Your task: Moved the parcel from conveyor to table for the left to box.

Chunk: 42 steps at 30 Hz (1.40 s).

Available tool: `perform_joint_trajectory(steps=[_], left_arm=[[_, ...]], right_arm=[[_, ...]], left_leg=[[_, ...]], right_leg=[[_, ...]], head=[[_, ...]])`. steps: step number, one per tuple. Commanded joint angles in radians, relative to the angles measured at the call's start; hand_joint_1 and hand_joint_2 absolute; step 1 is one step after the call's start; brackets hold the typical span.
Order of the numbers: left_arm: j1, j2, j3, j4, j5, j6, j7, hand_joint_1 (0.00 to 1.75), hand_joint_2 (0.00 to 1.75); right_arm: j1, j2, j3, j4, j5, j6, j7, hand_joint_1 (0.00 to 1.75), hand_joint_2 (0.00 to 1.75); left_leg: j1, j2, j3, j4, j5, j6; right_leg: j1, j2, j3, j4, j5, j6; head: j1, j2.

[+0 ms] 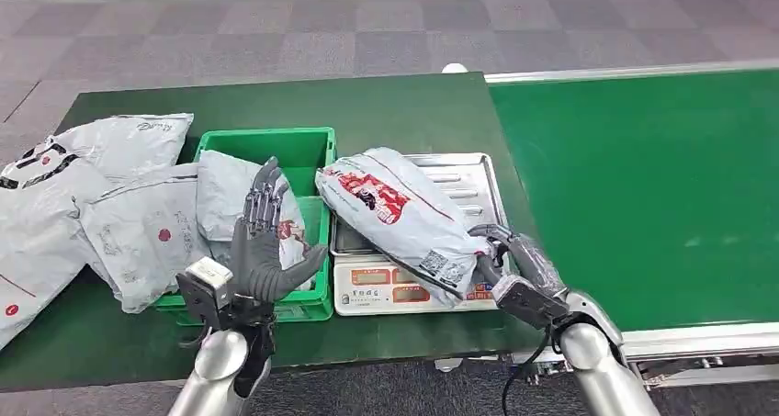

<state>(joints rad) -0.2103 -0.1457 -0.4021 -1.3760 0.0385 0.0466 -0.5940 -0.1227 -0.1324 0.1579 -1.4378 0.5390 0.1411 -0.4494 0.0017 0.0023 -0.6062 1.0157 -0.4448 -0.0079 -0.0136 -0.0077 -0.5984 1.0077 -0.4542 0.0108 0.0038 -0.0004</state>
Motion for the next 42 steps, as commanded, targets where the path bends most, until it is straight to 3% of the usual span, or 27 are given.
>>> perform_joint_trajectory(steps=[1, 7, 20, 21, 22, 24, 27, 29, 30, 35, 36, 38, 42], left_arm=[[-0.115, 0.015, -0.042, 0.145, 0.017, -0.022, 0.021, 0.00, 1.75], [-0.198, -0.001, -0.086, 0.223, -0.053, 0.008, 0.072, 0.00, 1.75], [-0.244, -0.018, -0.079, 0.313, -0.045, 0.051, 0.078, 0.00, 1.75], [-0.255, -0.023, -0.079, 0.333, -0.058, 0.071, 0.085, 0.00, 1.75], [-0.276, -0.032, -0.079, 0.367, -0.082, 0.102, 0.095, 0.00, 1.75], [-0.320, -0.052, -0.075, 0.442, -0.111, 0.149, 0.119, 0.00, 1.75], [-0.397, -0.086, -0.053, 0.599, -0.125, 0.177, 0.099, 0.00, 1.75], [-0.422, -0.099, -0.056, 0.672, -0.152, 0.203, 0.096, 0.00, 1.75], [-0.442, -0.102, -0.088, 0.730, -0.226, 0.285, 0.138, 0.00, 1.75], [-0.442, -0.102, -0.088, 0.730, -0.226, 0.285, 0.138, 0.00, 1.75], [-0.462, -0.100, -0.146, 0.785, -0.334, 0.369, 0.182, 0.00, 1.75], [-0.488, -0.103, -0.214, 0.867, -0.448, 0.372, 0.299, 0.00, 1.75], [-0.491, -0.111, -0.229, 0.921, -0.509, 0.371, 0.341, 0.00, 1.75]], right_arm=[[-0.020, -0.007, -0.005, -0.015, -0.029, 0.015, -0.031, 0.00, 1.75], [0.008, 0.025, -0.057, -0.082, -0.021, -0.043, -0.055, 0.00, 1.75], [-0.007, 0.036, -0.066, -0.077, 0.000, -0.072, -0.056, 0.00, 1.75], [-0.006, 0.046, -0.077, -0.092, -0.011, -0.097, -0.090, 0.00, 1.75], [-0.005, 0.081, -0.113, -0.130, -0.048, -0.201, -0.182, 0.00, 1.75], [0.006, 0.121, -0.143, -0.230, -0.064, -0.376, -0.249, 0.00, 1.75], [0.042, 0.089, -0.081, -0.462, -0.256, -0.666, -0.249, 0.00, 1.75], [0.068, 0.085, -0.066, -0.568, -0.351, -0.785, -0.249, 0.00, 1.75], [0.080, 0.092, -0.070, -0.595, -0.375, -0.816, -0.249, 0.00, 1.75], [0.080, 0.092, -0.070, -0.595, -0.375, -0.816, -0.249, 0.00, 1.75], [0.072, 0.088, -0.061, -0.583, -0.385, -0.839, -0.249, 0.00, 1.75], [0.059, 0.088, -0.057, -0.559, -0.399, -0.839, -0.249, 0.00, 1.75], [0.044, 0.083, -0.046, -0.522, -0.411, -0.830, -0.249, 0.00, 1.75]], left_leg=[[0.000, -0.001, 0.002, -0.001, 0.000, 0.000], [0.000, -0.003, 0.002, -0.001, 0.000, 0.000], [0.000, -0.001, 0.003, -0.001, 0.000, 0.000], [0.001, -0.001, 0.003, -0.002, 0.000, 0.000], [0.000, -0.001, 0.002, -0.001, 0.000, 0.000], [0.000, -0.001, 0.003, -0.002, 0.000, 0.000], [0.000, -0.004, 0.001, 0.001, 0.000, 0.000], [-0.001, -0.004, 0.001, 0.001, 0.001, 0.000], [-0.001, -0.004, 0.000, 0.001, 0.001, 0.001], [0.000, -0.001, 0.003, -0.001, 0.000, 0.001], [-0.001, 0.001, 0.002, 0.000, 0.000, 0.000], [0.000, -0.001, 0.004, -0.002, 0.000, 0.000], [0.000, 0.000, 0.004, -0.002, 0.001, 0.001]], right_leg=[[0.000, -0.001, 0.003, -0.001, 0.000, -0.001], [0.000, -0.002, 0.002, -0.001, 0.000, 0.000], [0.000, 0.000, 0.002, -0.001, 0.000, -0.001], [0.001, 0.000, 0.003, -0.002, 0.000, -0.001], [0.000, 0.000, 0.002, -0.001, 0.000, 0.000], [0.000, 0.000, 0.003, -0.002, 0.000, -0.001], [0.000, -0.003, 0.001, 0.001, -0.001, -0.001], [-0.001, -0.004, 0.001, 0.001, -0.001, -0.001], [-0.001, -0.003, 0.000, 0.001, -0.001, 0.000], [0.000, 0.000, 0.003, -0.002, 0.000, -0.001], [-0.001, 0.002, 0.001, 0.000, 0.000, -0.001], [0.000, 0.001, 0.004, -0.002, 0.000, -0.001], [0.000, 0.002, 0.004, -0.003, 0.001, -0.001]], head=[[0.000, 0.000], [0.000, 0.000], [0.000, 0.000], [0.000, 0.000], [0.000, 0.000], [0.000, 0.000], [0.000, 0.000], [0.000, 0.000], [0.000, 0.000], [0.000, 0.000], [0.000, 0.000], [0.000, 0.000], [0.000, 0.000]])
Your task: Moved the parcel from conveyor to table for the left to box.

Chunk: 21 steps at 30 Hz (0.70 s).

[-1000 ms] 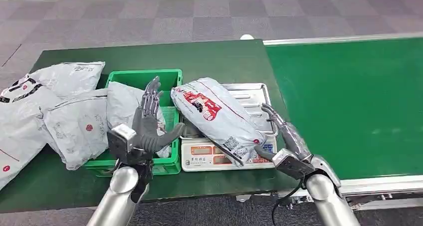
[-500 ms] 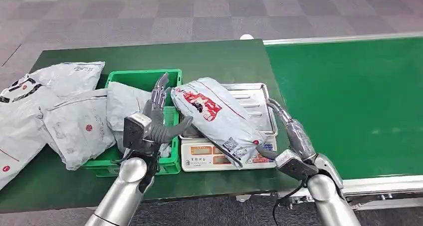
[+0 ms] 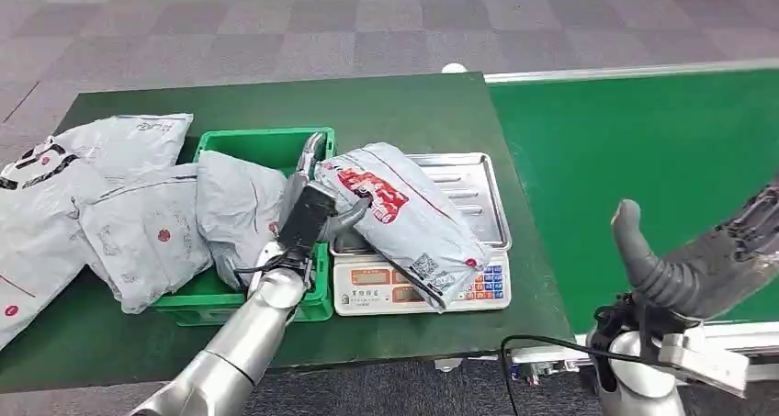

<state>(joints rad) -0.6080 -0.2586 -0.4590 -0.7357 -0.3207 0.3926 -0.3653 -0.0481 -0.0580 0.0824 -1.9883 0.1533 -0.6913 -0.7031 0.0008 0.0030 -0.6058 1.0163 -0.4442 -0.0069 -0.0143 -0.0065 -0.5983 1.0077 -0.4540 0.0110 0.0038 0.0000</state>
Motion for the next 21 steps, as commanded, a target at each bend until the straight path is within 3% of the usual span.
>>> perform_joint_trajectory(steps=[1, 9, 12, 14, 21], left_arm=[[-0.094, 0.002, -0.172, 0.281, -0.150, 0.025, 0.113, 0.00, 1.75], [-0.098, 0.004, -0.174, 0.282, -0.157, 0.022, 0.119, 0.00, 1.75], [-0.124, 0.022, -0.284, 0.333, -0.372, 0.084, 0.281, 0.00, 1.75], [-0.131, 0.029, -0.344, 0.360, -0.479, -0.018, 0.377, 0.00, 1.75], [-0.113, 0.026, -0.311, 0.353, -0.512, -0.088, 0.385, 0.00, 1.75]], right_arm=[[-0.030, 0.009, 0.030, 0.029, -0.025, 0.003, 0.005, 0.00, 1.75], [-0.034, 0.009, 0.030, 0.035, -0.026, 0.005, 0.005, 0.00, 1.75], [-0.056, 0.009, 0.036, 0.075, -0.034, 0.039, 0.005, 0.00, 1.75], [-0.072, 0.010, 0.031, 0.111, -0.032, 0.067, 0.005, 0.00, 1.75], [-0.080, 0.022, 0.003, 0.161, -0.020, 0.122, 0.005, 0.00, 1.75]], left_leg=[[0.000, 0.001, 0.003, -0.002, 0.000, 0.000], [0.000, 0.001, 0.002, -0.001, 0.000, 0.000], [0.001, 0.002, 0.002, -0.001, 0.000, 0.000], [0.001, 0.002, 0.004, -0.002, 0.000, 0.000], [0.001, 0.002, 0.005, -0.002, 0.000, 0.000]], right_leg=[[0.000, 0.002, 0.003, -0.002, 0.000, -0.001], [0.000, 0.001, 0.002, -0.001, 0.000, 0.000], [0.001, 0.002, 0.002, -0.001, 0.001, 0.000], [0.001, 0.003, 0.004, -0.003, 0.002, -0.001], [0.001, 0.002, 0.006, -0.002, 0.001, 0.000]], head=[[0.000, 0.000], [0.000, 0.000], [0.000, 0.000], [0.000, 0.000], [0.000, 0.000]])
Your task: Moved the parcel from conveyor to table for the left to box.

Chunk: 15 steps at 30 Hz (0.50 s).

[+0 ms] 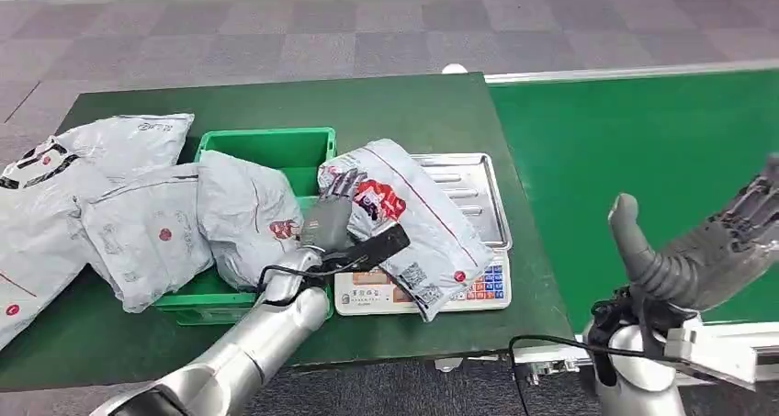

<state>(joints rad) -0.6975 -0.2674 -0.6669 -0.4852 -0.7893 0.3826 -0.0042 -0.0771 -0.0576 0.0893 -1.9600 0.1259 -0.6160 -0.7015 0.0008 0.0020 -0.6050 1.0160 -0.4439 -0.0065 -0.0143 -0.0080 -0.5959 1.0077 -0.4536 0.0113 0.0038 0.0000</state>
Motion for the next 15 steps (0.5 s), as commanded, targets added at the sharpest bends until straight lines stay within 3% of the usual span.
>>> perform_joint_trajectory(steps=[1, 3, 4, 5, 15], left_arm=[[-0.023, 0.033, -0.092, 0.099, -0.037, -0.092, 0.020, 0.00, 1.75], [-0.018, 0.034, -0.069, 0.082, -0.035, -0.080, 0.004, 0.00, 1.75], [-0.014, 0.034, -0.060, 0.072, -0.032, -0.064, -0.005, 1.55, 1.75], [-0.005, 0.037, -0.042, 0.052, -0.034, -0.020, -0.014, 1.75, 1.75], [0.028, 0.048, 0.001, -0.001, -0.048, 0.038, -0.065, 1.75, 1.75]], right_arm=[[-0.051, 0.024, -0.006, 0.137, 0.010, 0.052, 0.003, 0.00, 1.75], [-0.050, 0.030, -0.011, 0.143, 0.018, 0.060, 0.003, 0.00, 1.75], [-0.049, 0.031, -0.013, 0.143, 0.019, 0.063, 0.003, 0.00, 1.75], [-0.048, 0.034, -0.016, 0.145, 0.017, 0.067, 0.003, 0.00, 1.75], [-0.065, 0.042, -0.022, 0.168, 0.015, 0.086, 0.003, 0.00, 1.75]], left_leg=[[0.001, 0.003, 0.005, -0.003, 0.000, 0.000], [0.001, 0.003, 0.007, -0.005, 0.001, 0.000], [0.000, 0.002, 0.007, -0.003, 0.000, 0.000], [0.001, 0.002, 0.007, -0.004, 0.001, 0.000], [0.000, 0.001, 0.007, -0.002, 0.000, 0.000]], right_leg=[[0.001, 0.004, 0.004, -0.004, 0.002, -0.001], [0.001, 0.003, 0.007, -0.006, 0.003, -0.001], [0.000, 0.002, 0.006, -0.003, 0.001, -0.001], [0.001, 0.002, 0.007, -0.004, 0.002, -0.001], [0.000, 0.001, 0.007, -0.002, 0.000, 0.000]], head=[[0.000, 0.000], [0.000, 0.000], [0.000, 0.000], [0.000, 0.000], [0.000, 0.000]])
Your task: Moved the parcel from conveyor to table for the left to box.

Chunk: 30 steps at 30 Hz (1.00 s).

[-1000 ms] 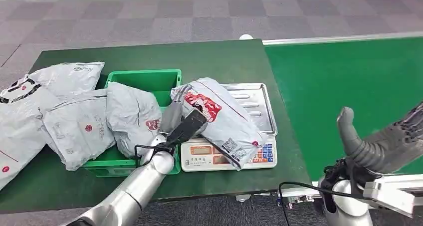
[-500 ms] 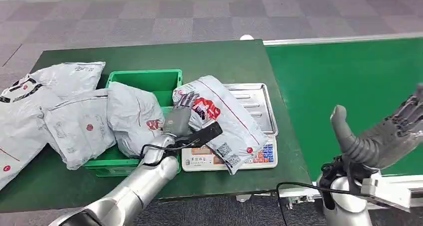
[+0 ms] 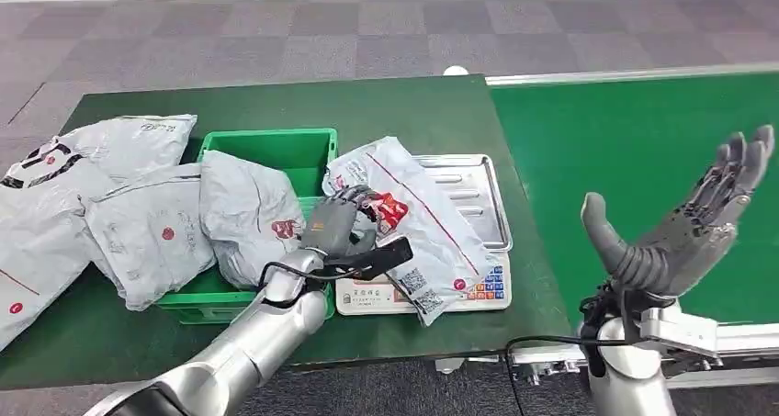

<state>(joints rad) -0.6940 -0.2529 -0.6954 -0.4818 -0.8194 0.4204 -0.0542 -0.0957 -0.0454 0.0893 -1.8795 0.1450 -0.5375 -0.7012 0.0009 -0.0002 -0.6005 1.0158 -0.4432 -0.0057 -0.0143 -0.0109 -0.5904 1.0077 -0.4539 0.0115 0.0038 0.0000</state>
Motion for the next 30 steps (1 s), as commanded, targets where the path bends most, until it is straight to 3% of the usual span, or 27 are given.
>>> perform_joint_trajectory(steps=[1, 22, 30], left_arm=[[0.024, 0.033, 0.029, -0.005, -0.018, 0.000, -0.015, 1.75, 1.75], [0.024, 0.033, 0.029, -0.005, -0.018, 0.000, -0.015, 1.75, 1.75], [0.061, 0.035, 0.108, -0.081, 0.013, 0.049, -0.123, 1.75, 1.75]], right_arm=[[-0.047, 0.030, -0.022, 0.087, -0.004, 0.007, 0.003, 0.00, 1.75], [-0.047, 0.030, -0.022, 0.087, -0.004, 0.007, 0.003, 0.00, 1.75], [-0.047, 0.032, -0.024, 0.094, -0.005, 0.011, 0.003, 0.00, 1.75]], left_leg=[[0.000, 0.004, 0.003, -0.003, 0.000, 0.000], [0.001, 0.003, 0.002, -0.002, -0.001, 0.000], [0.000, 0.004, 0.001, -0.002, -0.001, 0.000]], right_leg=[[0.000, 0.004, 0.002, -0.003, 0.001, -0.001], [0.001, 0.004, 0.001, -0.003, 0.001, -0.001], [0.000, 0.005, 0.000, -0.002, 0.001, -0.001]], head=[[0.000, 0.000], [0.000, 0.000], [0.000, 0.000]])
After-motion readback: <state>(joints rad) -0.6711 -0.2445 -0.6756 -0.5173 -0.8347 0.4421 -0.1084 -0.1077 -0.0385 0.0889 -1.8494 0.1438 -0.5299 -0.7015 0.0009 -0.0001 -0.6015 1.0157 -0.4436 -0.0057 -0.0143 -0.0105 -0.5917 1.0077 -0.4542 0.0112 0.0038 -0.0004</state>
